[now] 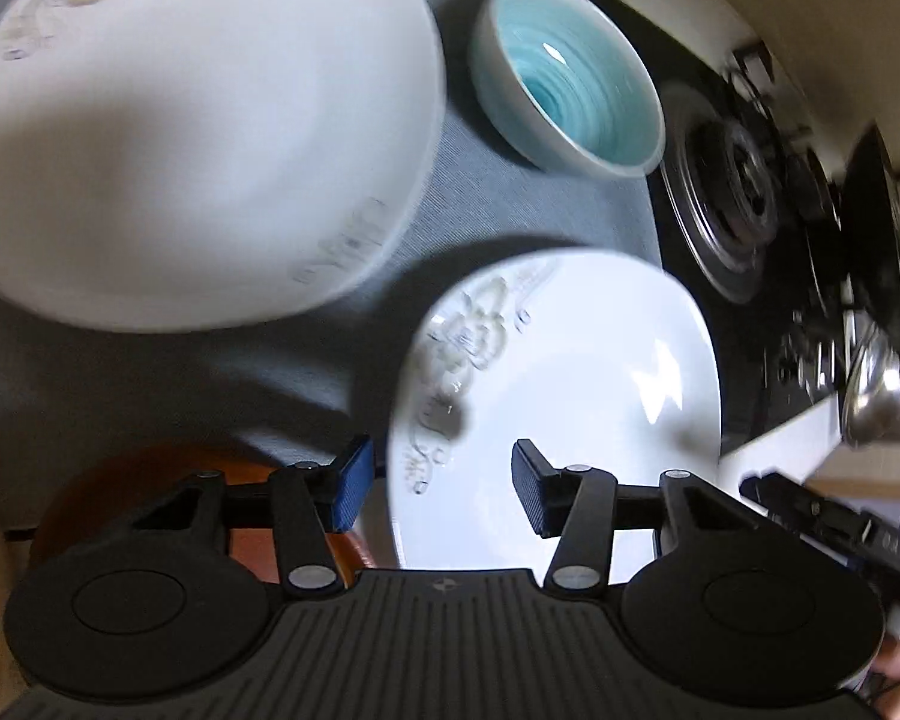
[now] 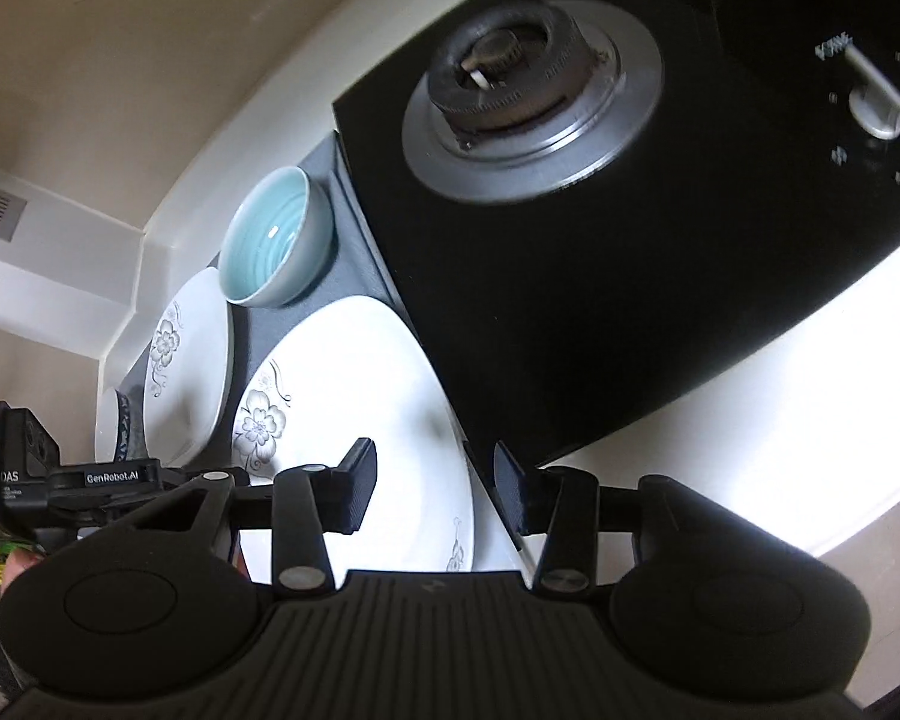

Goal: Organize plates and bowls

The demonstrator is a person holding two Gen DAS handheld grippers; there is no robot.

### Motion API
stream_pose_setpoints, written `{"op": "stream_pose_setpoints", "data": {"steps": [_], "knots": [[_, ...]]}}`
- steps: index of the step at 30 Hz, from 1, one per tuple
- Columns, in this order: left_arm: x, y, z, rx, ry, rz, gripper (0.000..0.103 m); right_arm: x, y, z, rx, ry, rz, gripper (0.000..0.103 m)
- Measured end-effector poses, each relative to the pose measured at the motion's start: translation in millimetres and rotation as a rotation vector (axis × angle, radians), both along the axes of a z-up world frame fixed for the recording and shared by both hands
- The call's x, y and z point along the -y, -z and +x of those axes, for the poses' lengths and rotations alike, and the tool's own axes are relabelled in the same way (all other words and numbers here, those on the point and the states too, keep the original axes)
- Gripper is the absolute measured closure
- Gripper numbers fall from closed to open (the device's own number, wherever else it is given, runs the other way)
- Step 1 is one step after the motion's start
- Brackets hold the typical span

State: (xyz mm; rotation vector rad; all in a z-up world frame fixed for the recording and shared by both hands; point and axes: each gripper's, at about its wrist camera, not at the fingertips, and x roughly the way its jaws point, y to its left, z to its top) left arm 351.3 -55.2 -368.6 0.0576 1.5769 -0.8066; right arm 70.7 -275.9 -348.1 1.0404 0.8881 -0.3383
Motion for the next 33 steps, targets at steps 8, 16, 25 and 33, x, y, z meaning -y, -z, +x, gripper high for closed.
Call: {"op": "stream_pose_setpoints", "data": {"steps": [8,16,25,33], "knots": [[13,5,-10,0.047,0.049,0.056,0.058,-12,23,14,-0.034,-0.082,0.041,0.059],[29,0,-13,0.105,0.141,0.039,0.06,-13,38,22,-0.058,-0.1,0.034,0.087],[33,4,-18,0.036,0.135,-0.017,0.061,15,44,4,-0.036,-0.035,0.076,0.087],[27,2,-32,0.052,0.156,0.0,0.062,16,42,13,-0.025,-0.054,0.05,0.079]]}}
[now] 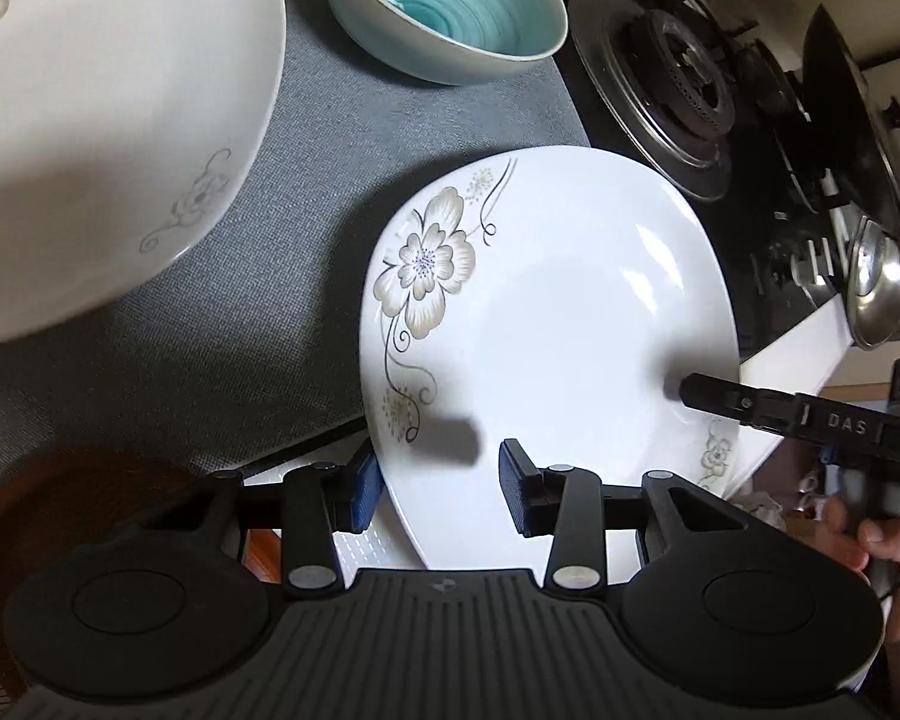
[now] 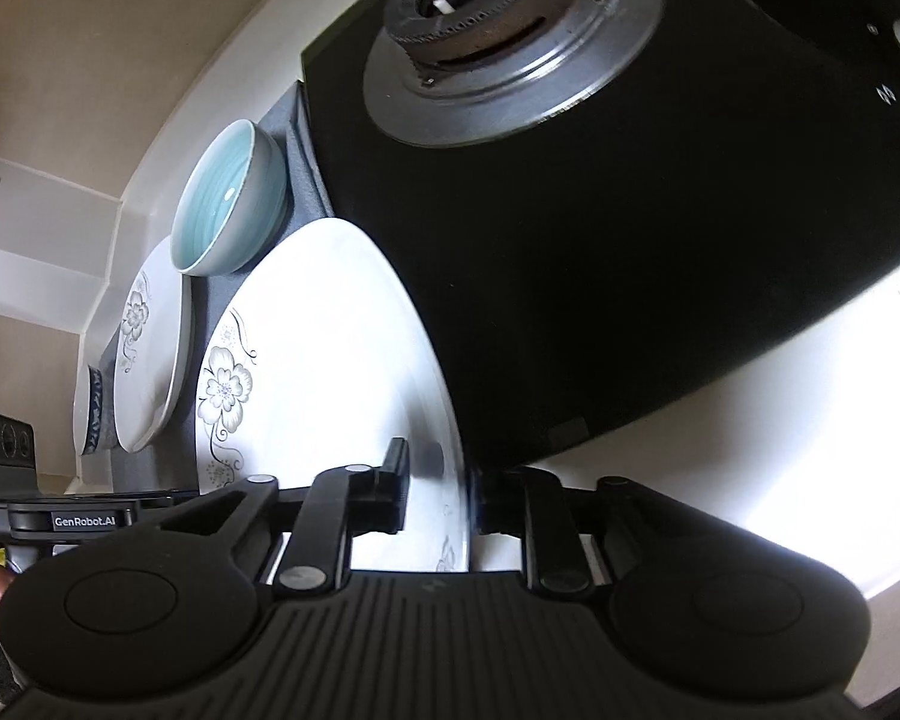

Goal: Organize plates and bowls

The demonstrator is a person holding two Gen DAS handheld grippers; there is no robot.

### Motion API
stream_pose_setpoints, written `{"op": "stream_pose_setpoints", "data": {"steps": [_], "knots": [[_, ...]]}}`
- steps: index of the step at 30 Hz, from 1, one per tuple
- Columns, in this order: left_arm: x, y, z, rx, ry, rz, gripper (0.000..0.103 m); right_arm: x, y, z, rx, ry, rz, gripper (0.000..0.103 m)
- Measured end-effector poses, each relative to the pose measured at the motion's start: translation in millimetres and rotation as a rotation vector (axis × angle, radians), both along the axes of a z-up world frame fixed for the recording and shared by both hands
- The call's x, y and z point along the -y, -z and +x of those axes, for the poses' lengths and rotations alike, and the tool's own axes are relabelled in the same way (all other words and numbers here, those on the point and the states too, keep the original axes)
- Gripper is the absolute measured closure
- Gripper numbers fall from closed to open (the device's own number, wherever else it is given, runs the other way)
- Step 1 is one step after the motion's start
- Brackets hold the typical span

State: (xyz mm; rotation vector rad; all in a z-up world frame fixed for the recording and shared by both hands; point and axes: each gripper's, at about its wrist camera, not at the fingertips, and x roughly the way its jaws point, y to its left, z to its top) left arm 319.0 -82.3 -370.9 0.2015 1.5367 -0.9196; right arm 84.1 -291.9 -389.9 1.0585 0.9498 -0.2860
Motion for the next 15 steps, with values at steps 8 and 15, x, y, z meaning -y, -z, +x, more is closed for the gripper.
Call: {"op": "stream_pose_setpoints", "data": {"steps": [8,15], "knots": [[-6,-15,-17,0.122,-0.05,0.045,0.078,-4,-18,-1,0.009,-0.015,-0.096,0.089],[-16,-18,-9,0.096,-0.116,0.03,0.081,0,-26,0,0.035,-0.045,-0.071,0.093]]}}
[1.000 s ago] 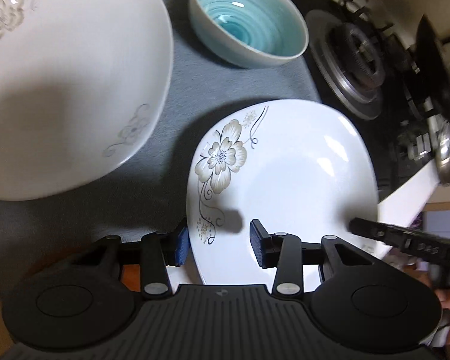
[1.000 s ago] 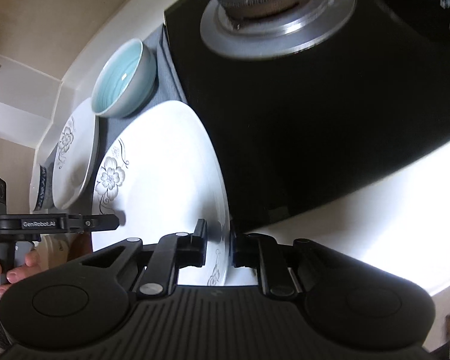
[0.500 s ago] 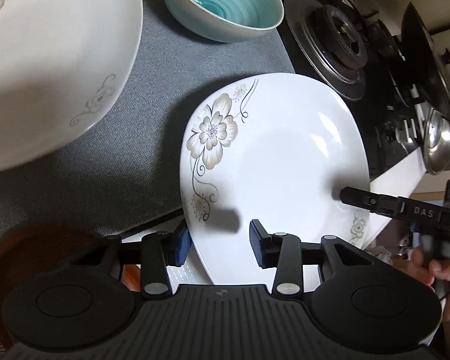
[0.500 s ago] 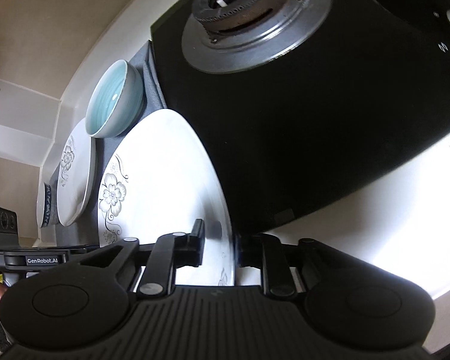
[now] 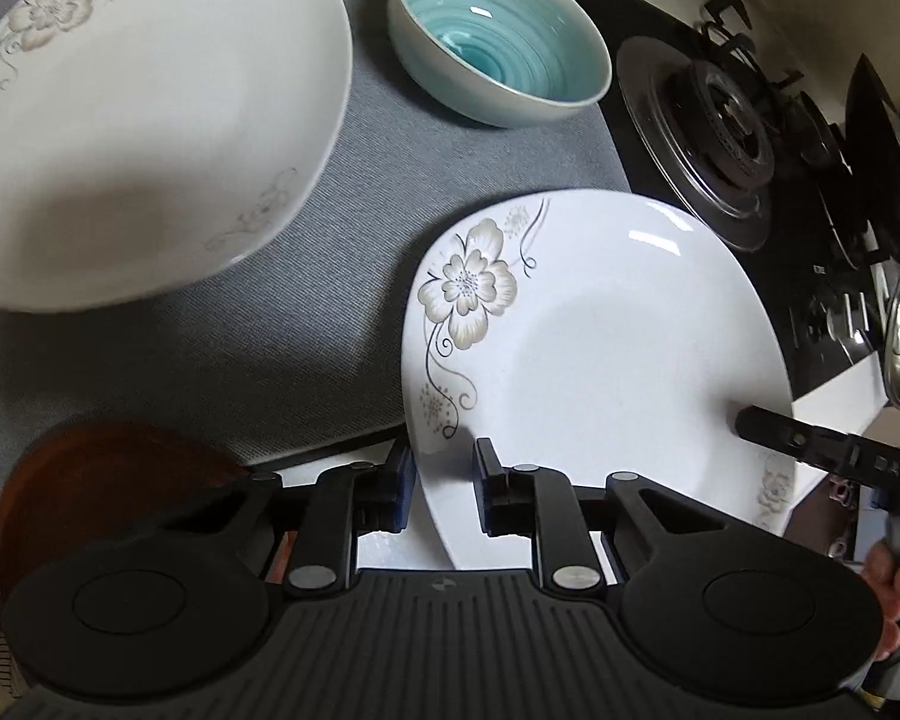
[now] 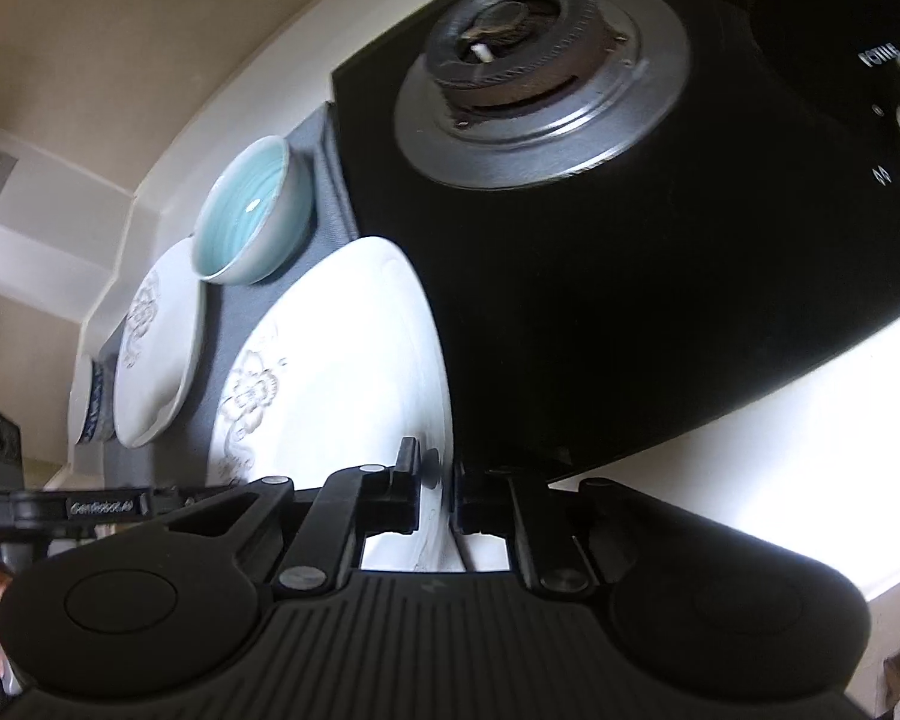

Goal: Organize plates and bowls

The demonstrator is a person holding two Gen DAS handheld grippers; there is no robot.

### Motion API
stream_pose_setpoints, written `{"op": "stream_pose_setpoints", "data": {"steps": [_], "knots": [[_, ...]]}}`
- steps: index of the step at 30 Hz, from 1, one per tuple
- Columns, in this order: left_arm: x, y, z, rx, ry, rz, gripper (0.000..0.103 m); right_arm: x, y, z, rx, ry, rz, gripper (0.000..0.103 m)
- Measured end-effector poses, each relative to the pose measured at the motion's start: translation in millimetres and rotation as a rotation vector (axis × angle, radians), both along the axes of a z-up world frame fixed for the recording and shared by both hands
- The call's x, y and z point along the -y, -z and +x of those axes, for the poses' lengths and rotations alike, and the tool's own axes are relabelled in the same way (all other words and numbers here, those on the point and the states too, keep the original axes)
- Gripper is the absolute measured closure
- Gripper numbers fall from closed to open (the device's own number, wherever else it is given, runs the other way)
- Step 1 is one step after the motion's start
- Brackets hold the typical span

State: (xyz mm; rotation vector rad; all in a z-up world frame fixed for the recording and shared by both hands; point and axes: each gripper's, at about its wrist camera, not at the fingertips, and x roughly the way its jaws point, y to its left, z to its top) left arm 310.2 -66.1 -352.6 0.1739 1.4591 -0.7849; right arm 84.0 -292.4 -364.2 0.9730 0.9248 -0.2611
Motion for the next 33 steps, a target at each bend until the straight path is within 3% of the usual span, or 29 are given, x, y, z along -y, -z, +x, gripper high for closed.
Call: {"op": "stream_pose_setpoints", "data": {"steps": [4,7,11,18,25,33], "knots": [[-4,-7,4,-0.016,-0.029,-0.012,0.081,1,-5,-1,0.019,0.002,0.014,0.094],[-5,-13,6,-0.02,-0.032,-0.021,0.081,7,-4,-11,0.055,0.05,0.102,0.093],[-9,-18,7,-0.051,-0.037,-0.046,0.081,6,-6,-22,0.078,0.074,0.124,0.092],[-17,-42,5,-0.025,-0.049,-0.081,0.081,1,-20,-26,0.103,0.092,0.148,0.092],[-52,-70,18,0.023,-0.109,-0.1,0.081,-17,-49,-2,0.174,0.041,0.142,0.09],[-97,-71,27,0.04,-0.225,-0.069,0.081,-42,-49,46,0.156,-0.034,0.161,0.09]]}}
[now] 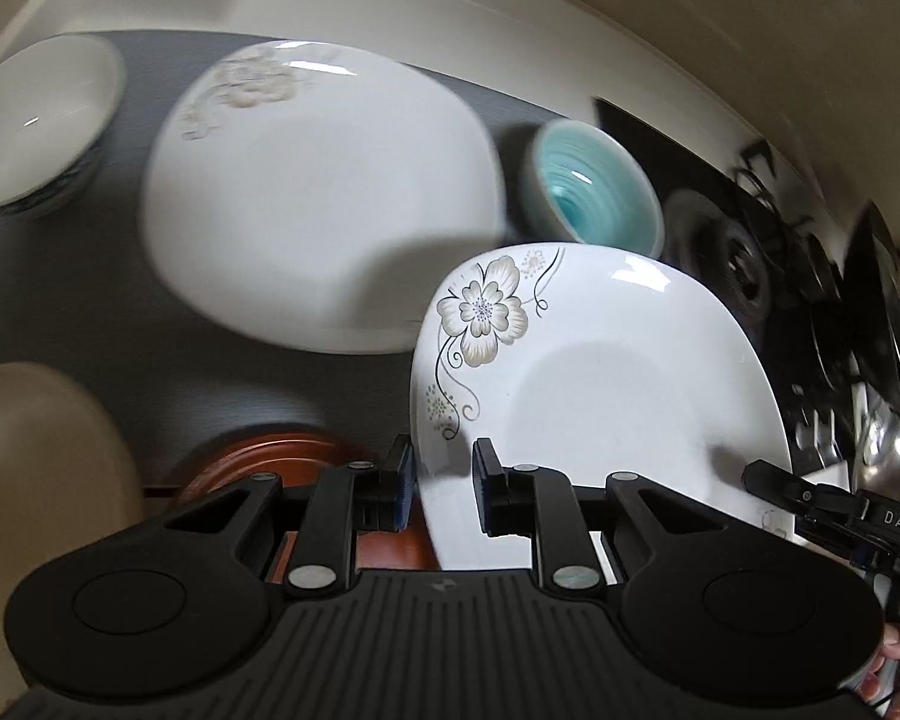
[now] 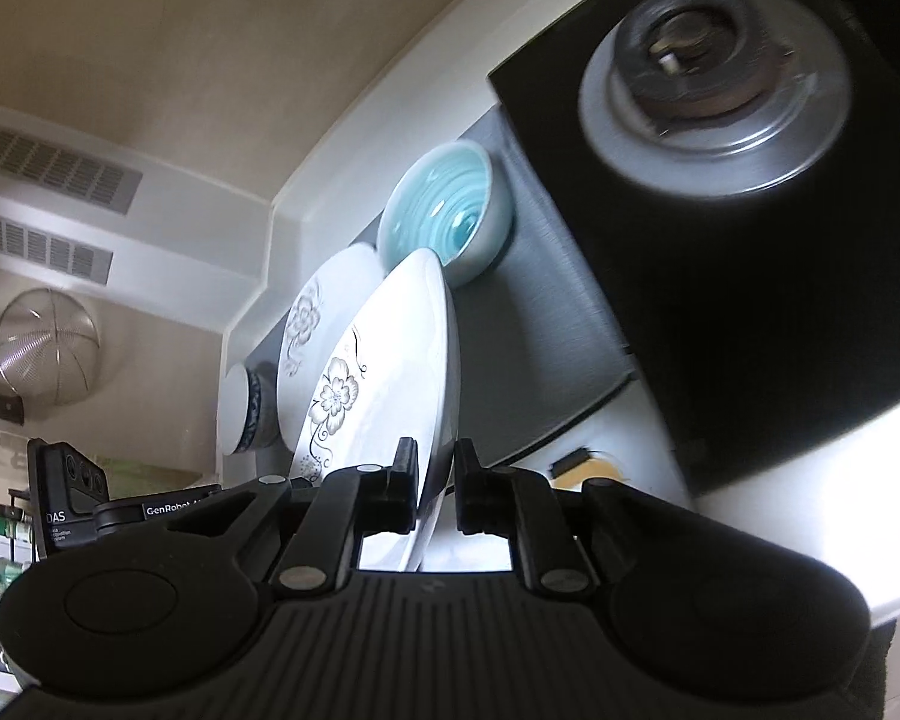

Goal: Organize plates and bowls

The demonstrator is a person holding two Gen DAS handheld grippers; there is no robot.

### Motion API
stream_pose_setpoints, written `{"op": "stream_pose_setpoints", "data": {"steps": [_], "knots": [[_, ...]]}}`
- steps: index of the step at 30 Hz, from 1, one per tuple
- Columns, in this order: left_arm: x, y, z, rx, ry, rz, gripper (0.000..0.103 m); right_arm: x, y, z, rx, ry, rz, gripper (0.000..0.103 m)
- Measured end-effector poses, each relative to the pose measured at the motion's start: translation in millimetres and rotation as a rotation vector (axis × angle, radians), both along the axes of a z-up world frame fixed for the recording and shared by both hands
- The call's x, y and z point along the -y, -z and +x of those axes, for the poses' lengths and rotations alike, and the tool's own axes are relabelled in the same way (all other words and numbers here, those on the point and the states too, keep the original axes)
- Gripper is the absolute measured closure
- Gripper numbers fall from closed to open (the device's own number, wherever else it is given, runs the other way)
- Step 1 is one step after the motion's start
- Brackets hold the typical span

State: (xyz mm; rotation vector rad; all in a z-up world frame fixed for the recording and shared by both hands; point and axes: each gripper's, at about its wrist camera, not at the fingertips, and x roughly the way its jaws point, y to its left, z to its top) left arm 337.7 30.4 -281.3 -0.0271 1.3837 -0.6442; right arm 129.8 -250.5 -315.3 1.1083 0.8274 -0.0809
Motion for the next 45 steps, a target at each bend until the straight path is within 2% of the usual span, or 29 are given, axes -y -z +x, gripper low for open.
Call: {"op": "stream_pose_setpoints", "data": {"steps": [5,13,17,28,32,36,41,45], "knots": [[-32,2,12,-0.007,-0.076,-0.004,0.081,-20,7,29,-0.022,-0.045,0.014,0.09],[-62,3,44,0.032,-0.147,0.022,0.081,-52,16,75,-0.049,-0.125,-0.009,0.09],[-70,11,60,0.021,-0.181,0.041,0.082,-59,22,91,-0.06,-0.146,-0.017,0.09],[-69,16,96,0.029,-0.184,0.066,0.082,-61,35,142,-0.085,-0.188,-0.073,0.09],[-62,23,109,0.033,-0.179,0.104,0.081,-56,33,157,-0.05,-0.196,-0.11,0.09],[-58,28,121,0.023,-0.185,0.1,0.081,-50,35,169,-0.055,-0.211,-0.145,0.09],[-49,29,129,0.034,-0.17,0.129,0.081,-53,36,177,-0.04,-0.226,-0.241,0.09],[-49,27,130,0.04,-0.17,0.131,0.081,-74,26,180,-0.011,-0.281,-0.434,0.086]]}}
